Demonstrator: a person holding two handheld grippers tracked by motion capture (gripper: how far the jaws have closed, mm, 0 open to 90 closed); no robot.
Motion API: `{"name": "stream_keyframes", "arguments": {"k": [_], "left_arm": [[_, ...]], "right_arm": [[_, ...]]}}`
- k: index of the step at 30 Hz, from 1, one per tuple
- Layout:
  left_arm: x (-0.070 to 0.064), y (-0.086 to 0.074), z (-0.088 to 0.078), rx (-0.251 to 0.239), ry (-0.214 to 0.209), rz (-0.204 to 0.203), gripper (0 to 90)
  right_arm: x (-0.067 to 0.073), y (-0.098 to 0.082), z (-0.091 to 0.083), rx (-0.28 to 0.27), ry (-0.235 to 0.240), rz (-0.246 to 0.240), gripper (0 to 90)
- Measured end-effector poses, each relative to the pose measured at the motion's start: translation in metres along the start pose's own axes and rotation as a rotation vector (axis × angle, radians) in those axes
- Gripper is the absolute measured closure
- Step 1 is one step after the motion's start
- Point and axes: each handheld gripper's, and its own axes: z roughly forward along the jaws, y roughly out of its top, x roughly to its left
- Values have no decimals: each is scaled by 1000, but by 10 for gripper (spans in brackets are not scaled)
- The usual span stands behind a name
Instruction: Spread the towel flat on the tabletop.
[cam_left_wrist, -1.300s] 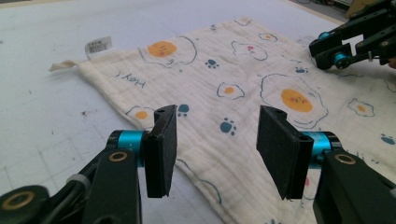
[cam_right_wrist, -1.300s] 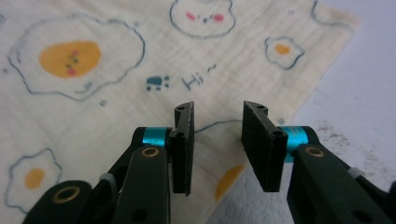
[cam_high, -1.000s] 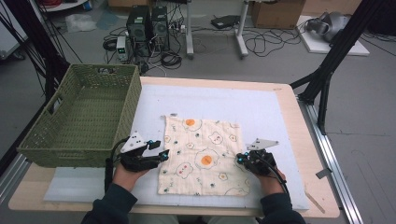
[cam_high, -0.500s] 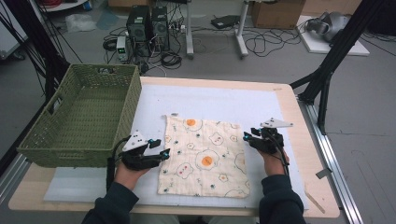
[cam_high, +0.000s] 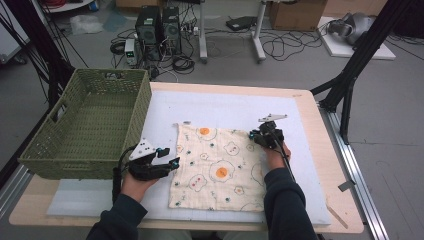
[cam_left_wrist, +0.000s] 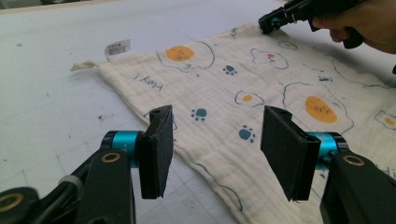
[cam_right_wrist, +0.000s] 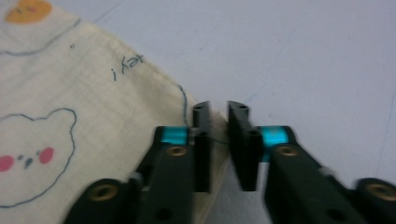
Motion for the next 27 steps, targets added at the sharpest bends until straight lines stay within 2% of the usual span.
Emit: {"name": "stream_keyframes", "arguments": {"k": [3,5,7,9,11,14,16,17,20,23,27], "left_arm": [[-2,0,0,4,5,5,444],[-3,0,0,7,7,9,444],[-3,-1,0,10,10,9,444],[-2,-1,1,12,9,4,443],[-1,0,3,14,7,-1,440],[-1,3,6,8,11,1,423],[-1,5,7,-7,9,-9,421],[0,6,8,-16,4,-20,419],[3,8,12,-18,14,-53,370],[7,15,16,-21,26,-83,303],[14,28,21,-41,35,-85,248]], "right_arm": [[4,8,3,22,-66,-77,853],[3,9,3,-8,-107,-64,842],[4,8,3,-37,-117,-15,764],[10,9,2,-40,-140,-38,686],[13,10,-6,-86,-144,-37,631],[13,11,-22,-126,-123,-17,569],[12,10,-35,-156,-109,-12,525],[11,8,-42,-172,-98,7,493],[9,3,-61,-186,-31,60,439],[13,-9,-81,-215,-5,50,412],[18,-32,-98,-236,60,51,377]]}}
